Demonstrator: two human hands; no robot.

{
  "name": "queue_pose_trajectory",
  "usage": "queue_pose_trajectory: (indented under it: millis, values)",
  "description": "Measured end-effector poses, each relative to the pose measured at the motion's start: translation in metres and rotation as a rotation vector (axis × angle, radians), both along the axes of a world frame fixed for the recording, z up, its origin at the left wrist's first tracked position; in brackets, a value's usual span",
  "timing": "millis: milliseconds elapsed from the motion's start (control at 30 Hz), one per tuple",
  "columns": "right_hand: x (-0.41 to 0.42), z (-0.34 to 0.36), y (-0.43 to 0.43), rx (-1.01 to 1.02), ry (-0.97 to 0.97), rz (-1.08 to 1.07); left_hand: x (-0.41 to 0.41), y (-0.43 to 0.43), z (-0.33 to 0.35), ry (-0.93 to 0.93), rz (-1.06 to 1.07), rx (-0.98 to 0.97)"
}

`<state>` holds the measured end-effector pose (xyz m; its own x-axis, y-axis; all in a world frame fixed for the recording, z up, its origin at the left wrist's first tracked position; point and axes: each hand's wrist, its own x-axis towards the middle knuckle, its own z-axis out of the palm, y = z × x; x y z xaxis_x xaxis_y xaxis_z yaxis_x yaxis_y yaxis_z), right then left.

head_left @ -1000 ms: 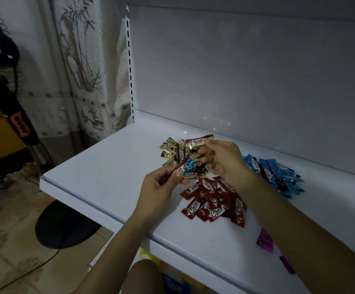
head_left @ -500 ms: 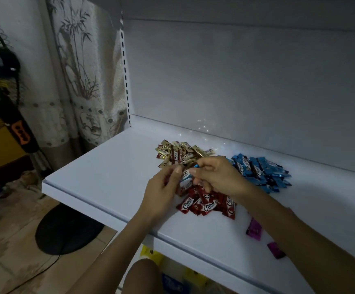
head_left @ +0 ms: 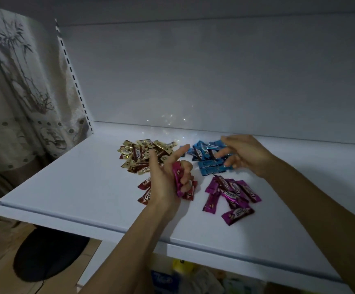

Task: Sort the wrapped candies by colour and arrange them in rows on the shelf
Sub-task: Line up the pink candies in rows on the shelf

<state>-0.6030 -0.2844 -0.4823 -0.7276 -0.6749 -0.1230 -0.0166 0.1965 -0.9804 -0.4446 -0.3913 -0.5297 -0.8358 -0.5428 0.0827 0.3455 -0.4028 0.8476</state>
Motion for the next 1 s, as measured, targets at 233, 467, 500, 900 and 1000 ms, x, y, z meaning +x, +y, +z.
queue_pose_trajectory:
  millis: [233, 467, 500, 900, 1000]
  values:
    - [0.075, -0.014, 0.028, -0.027, 0.410, 0.228, -0.013, 0.035, -0.009, -0.050, 0.059, -0.620]
    - [0.072, -0.030, 0.043, -0.005, 0.285, 0.273, -0.016, 0.040, -0.009, -0.020, 0.099, -1.050]
    - [0.071, -0.032, 0.045, -0.005, 0.279, 0.271, -0.016, 0.041, -0.010, -0.026, 0.071, -1.040]
    - [0.033, -0.086, 0.085, 0.216, 1.377, -0.090, -0.014, 0.051, -0.033, -0.294, 0.140, -1.265]
    - [0.030, -0.104, 0.092, 0.241, 1.288, 0.081, -0.014, 0.053, -0.047, -0.344, 0.025, -1.500]
